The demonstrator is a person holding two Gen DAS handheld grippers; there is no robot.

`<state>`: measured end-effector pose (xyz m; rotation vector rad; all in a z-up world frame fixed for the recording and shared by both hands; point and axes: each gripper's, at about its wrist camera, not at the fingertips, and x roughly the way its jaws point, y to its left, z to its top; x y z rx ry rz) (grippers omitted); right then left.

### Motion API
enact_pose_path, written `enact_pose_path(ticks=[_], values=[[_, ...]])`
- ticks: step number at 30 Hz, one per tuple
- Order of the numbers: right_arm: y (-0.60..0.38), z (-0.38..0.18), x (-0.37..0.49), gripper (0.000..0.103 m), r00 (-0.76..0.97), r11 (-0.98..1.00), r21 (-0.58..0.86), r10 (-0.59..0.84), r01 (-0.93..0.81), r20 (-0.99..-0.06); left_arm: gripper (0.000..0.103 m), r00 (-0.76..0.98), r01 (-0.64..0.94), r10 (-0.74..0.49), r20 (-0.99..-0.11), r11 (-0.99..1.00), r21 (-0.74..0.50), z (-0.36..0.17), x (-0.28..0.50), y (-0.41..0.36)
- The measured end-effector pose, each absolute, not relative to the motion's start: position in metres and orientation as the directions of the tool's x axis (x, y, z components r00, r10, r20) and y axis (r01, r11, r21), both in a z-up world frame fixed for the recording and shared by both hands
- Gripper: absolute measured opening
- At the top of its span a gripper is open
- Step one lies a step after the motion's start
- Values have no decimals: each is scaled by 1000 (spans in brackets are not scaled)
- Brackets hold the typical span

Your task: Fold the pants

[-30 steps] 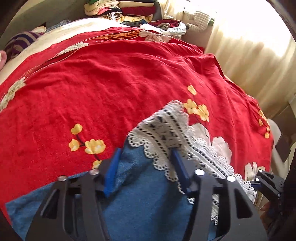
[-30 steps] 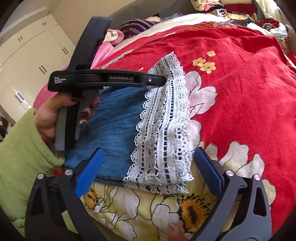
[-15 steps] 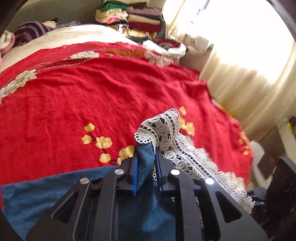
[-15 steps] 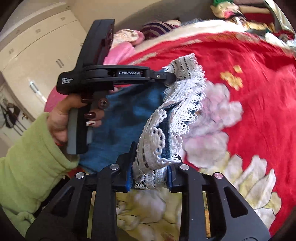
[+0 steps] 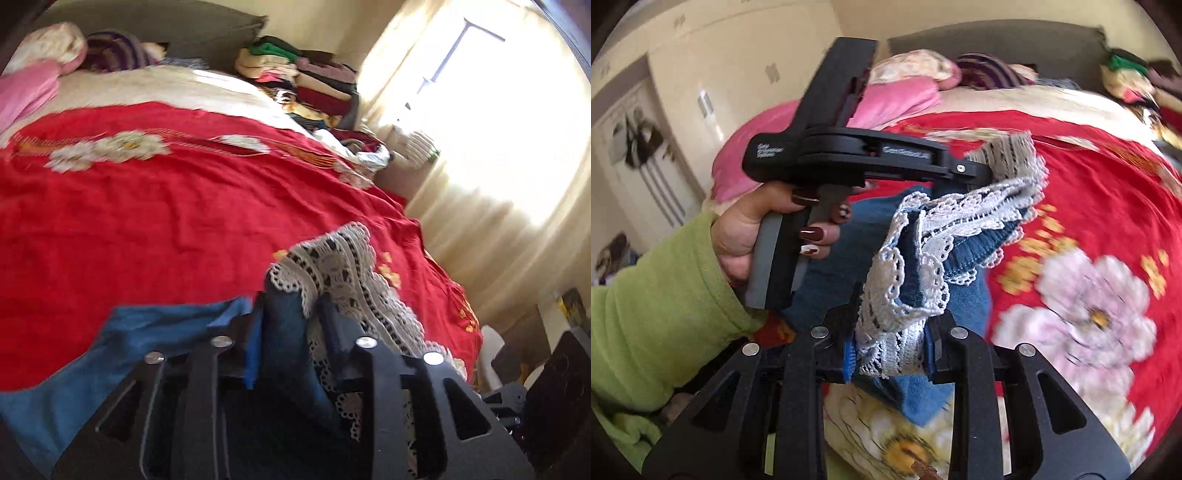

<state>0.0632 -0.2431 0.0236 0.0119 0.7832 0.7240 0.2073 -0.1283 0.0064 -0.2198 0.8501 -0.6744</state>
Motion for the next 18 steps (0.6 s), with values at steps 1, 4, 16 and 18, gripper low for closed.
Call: enact_pose_path(ticks=[1,4,16,18], values=[[-233,24,63,20,469,749,263,606,-609,-642,39,478,422,-617,-625,786,-453,4,208,-110],[-192,18,61,20,434,717,201,594,-667,-677,44,525,338,-569,-632,822,-459,5,205,-60],[-130,4,43,42,322,601,142,595,-786,-737,59,571,159,-567,-594,786,-597,-13,189,34],[-141,17,41,50,325,595,157,619,-788,-715,59,558,155,-557,-614,798,-583,-14,187,27]])
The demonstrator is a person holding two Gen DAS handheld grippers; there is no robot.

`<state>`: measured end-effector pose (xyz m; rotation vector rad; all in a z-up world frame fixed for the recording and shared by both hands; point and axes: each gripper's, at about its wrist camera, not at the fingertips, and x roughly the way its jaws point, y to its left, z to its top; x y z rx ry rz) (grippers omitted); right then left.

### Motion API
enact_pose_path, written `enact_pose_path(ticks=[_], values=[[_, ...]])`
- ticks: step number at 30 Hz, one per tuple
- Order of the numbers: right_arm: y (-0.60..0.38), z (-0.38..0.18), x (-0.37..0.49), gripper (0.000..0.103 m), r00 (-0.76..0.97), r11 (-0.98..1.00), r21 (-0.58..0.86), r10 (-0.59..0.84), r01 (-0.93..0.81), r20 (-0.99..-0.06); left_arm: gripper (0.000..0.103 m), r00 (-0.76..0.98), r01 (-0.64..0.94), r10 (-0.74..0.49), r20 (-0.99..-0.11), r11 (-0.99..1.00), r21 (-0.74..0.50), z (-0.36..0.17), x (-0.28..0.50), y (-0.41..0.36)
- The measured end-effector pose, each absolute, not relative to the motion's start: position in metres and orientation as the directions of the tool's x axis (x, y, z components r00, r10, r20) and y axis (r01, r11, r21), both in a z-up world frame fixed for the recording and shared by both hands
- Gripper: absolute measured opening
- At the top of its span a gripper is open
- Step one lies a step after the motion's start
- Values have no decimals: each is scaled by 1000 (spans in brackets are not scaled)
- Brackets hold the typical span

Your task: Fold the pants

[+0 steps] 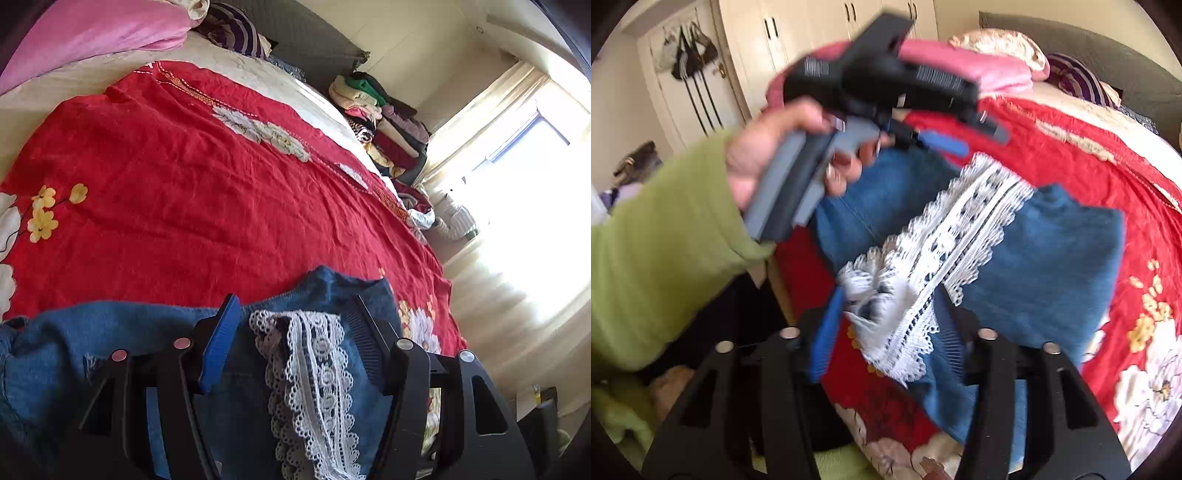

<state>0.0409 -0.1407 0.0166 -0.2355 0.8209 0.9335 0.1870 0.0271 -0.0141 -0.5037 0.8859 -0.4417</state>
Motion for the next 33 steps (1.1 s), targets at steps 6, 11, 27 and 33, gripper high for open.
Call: enact_pose_path(ticks=[6,11,27,33], values=[[-192,46,77,57,477,726,138,570,-674,-669,59,504,128,-549,-667,811,-570,-21,177,26],[-233,39,138,58,483,810,246,530,-533,-697,77,457,140,-586,-669,790,-597,-35,179,15],[-230,-26,231,7,265,723,506,663,-471,-700,24,502,74,-537,-677,807,-585,-46,193,2],[-249,-9,225,6,382,756,421,630,-500,-676,22,556,175,-507,-659,846,-503,-20,197,-21]])
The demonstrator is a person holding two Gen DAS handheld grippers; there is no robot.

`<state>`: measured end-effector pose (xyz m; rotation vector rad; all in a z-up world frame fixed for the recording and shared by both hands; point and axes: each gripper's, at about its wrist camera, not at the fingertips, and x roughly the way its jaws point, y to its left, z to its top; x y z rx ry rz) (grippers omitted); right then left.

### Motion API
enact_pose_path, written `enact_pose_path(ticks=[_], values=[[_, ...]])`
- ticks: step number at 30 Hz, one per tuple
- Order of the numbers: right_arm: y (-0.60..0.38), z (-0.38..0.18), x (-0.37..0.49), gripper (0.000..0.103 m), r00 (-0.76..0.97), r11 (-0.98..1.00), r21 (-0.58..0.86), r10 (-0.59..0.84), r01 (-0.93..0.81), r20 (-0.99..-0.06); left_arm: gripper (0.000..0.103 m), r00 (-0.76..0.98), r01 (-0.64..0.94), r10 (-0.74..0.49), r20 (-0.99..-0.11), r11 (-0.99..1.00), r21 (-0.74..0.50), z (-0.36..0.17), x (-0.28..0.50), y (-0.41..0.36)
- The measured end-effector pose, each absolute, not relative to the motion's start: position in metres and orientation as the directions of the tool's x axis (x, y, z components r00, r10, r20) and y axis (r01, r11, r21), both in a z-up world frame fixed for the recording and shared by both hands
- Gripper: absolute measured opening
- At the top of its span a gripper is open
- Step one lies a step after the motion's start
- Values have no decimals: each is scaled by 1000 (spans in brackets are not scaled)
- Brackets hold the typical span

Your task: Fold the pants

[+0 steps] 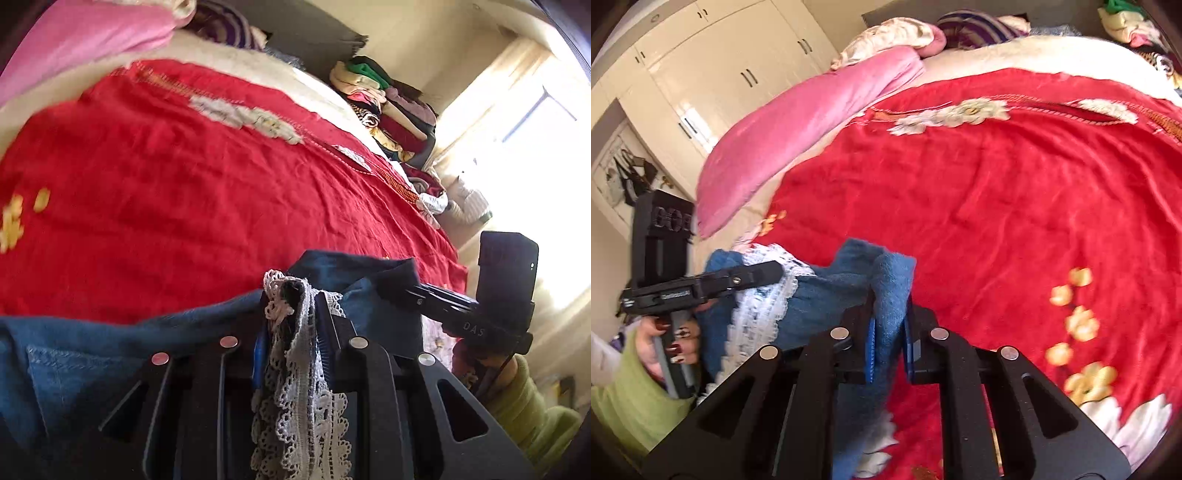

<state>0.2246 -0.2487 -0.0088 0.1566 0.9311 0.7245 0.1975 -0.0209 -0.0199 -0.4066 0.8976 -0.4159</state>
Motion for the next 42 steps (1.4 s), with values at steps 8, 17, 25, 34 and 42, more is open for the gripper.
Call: enact_pose_path(ticks=[8,17,25,34,42], values=[[-241,-25,227,32,474,861,206,438,-464,-763,41,546,135,-454,-704,877,-462,-31,198,-11],[-274,18,166,58,550,845,208,487,-492,-679,70,640,84,-312,-702,937,-340,14,143,22],[-274,23,107,63,509,807,173,506,-565,-696,72,664,68,-299,-686,937,-343,25,82,30],[-262,2,68,64,427,776,190,513,-601,-744,72,600,86,-344,-722,926,-369,4,55,1],[-262,-20,58,64,388,783,248,522,-570,-759,67,503,82,-314,-805,945,-317,-36,56,-27]])
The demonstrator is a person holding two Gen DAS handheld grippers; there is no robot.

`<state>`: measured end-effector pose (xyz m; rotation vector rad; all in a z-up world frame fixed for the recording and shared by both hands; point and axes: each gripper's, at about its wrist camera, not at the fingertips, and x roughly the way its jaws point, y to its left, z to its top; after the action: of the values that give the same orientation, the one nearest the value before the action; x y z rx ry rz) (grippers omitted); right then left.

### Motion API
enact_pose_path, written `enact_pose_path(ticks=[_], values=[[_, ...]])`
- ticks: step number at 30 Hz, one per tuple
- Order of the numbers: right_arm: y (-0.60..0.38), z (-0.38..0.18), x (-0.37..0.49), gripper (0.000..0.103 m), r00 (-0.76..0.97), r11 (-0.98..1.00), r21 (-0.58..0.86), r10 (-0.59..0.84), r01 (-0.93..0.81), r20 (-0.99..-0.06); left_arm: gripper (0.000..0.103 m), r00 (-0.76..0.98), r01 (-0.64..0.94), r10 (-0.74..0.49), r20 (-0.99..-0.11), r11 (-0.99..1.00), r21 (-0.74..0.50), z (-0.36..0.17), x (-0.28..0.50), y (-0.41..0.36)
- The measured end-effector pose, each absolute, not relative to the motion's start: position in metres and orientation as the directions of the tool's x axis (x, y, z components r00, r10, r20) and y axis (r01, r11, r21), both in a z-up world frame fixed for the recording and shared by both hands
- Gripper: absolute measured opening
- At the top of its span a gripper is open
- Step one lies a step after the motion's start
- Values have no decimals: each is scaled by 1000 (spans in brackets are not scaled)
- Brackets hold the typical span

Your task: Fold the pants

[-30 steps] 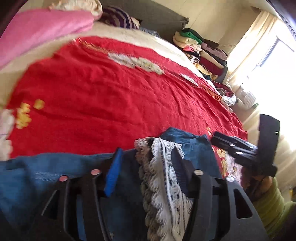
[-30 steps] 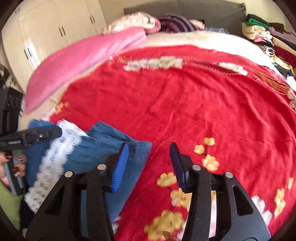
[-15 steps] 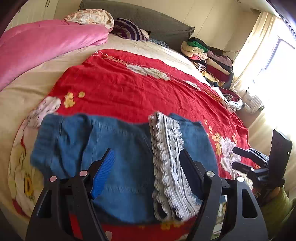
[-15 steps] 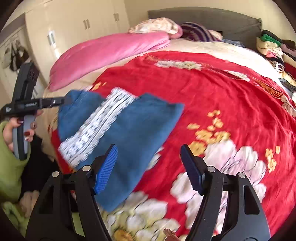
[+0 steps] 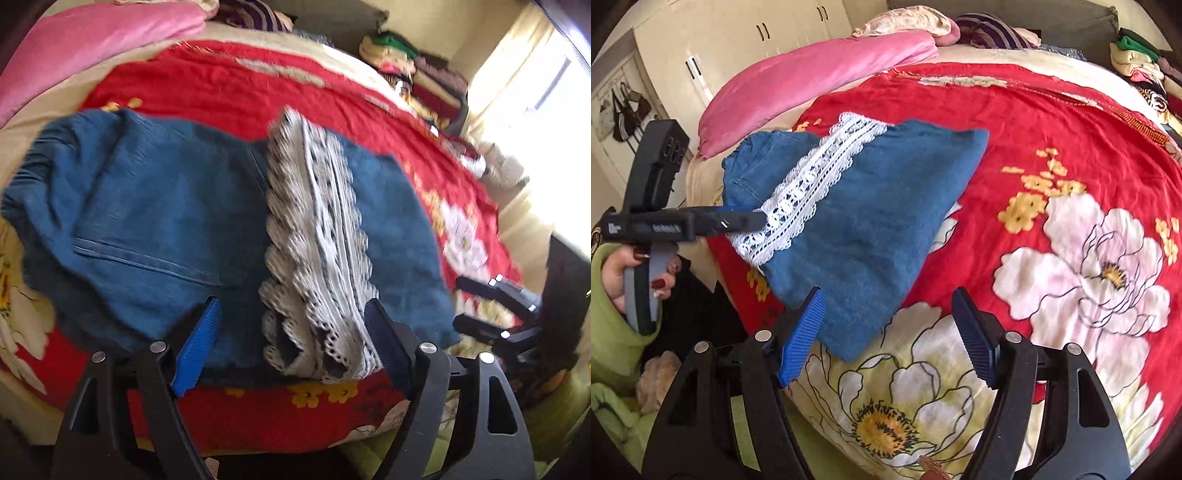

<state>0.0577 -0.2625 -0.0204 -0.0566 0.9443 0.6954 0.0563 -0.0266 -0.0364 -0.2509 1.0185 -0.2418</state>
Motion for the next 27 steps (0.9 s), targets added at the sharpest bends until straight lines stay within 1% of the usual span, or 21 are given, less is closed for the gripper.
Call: enact_pose_path(ticks=[1,2,4,5,8,12,13,14,16,17,18,20,23,25,27], values=[[-260,-22,57,64,381,779,250,525,-575,-761,55,499,98,-299,-813,952,-290,-39,55,-34],[-258,-23,56,64,380,779,248,524,-575,-763,32,493,116,-301,-816,953,-282,-41,55,-39],[-253,-22,55,64,379,775,244,526,-583,-762,22,502,133,-271,-821,963,-236,-38,49,-41],[-251,-17,52,64,393,769,240,535,-592,-748,21,504,141,-262,-823,965,-221,-37,47,-40],[-243,-1,44,64,431,741,202,564,-640,-705,21,502,138,-268,-822,963,-229,-36,43,-35],[-224,9,38,64,441,695,147,590,-704,-676,24,508,158,-226,-831,973,-168,-37,43,-44],[-219,6,39,58,433,691,140,584,-709,-687,25,508,159,-228,-830,972,-170,-35,44,-44],[-216,1,41,49,428,696,134,570,-706,-701,27,508,157,-229,-830,972,-172,-35,44,-43],[-209,-13,45,46,402,713,122,519,-690,-755,29,507,156,-228,-831,973,-171,-35,44,-43],[-209,-27,50,45,383,735,109,467,-670,-797,31,506,162,-228,-832,972,-168,-36,44,-44],[-210,-35,53,45,373,746,112,450,-656,-812,32,503,168,-227,-834,972,-163,-36,44,-45],[-215,-39,54,45,363,749,139,464,-648,-808,33,504,175,-216,-837,974,-146,-37,44,-48],[-216,-36,52,45,362,745,135,464,-654,-808,33,504,176,-216,-836,974,-146,-36,45,-48],[-219,-33,53,45,361,745,152,478,-650,-801,35,508,174,-219,-833,973,-149,-33,44,-47],[-225,-28,52,45,372,751,166,491,-639,-788,39,515,178,-222,-828,973,-150,-30,41,-47]])
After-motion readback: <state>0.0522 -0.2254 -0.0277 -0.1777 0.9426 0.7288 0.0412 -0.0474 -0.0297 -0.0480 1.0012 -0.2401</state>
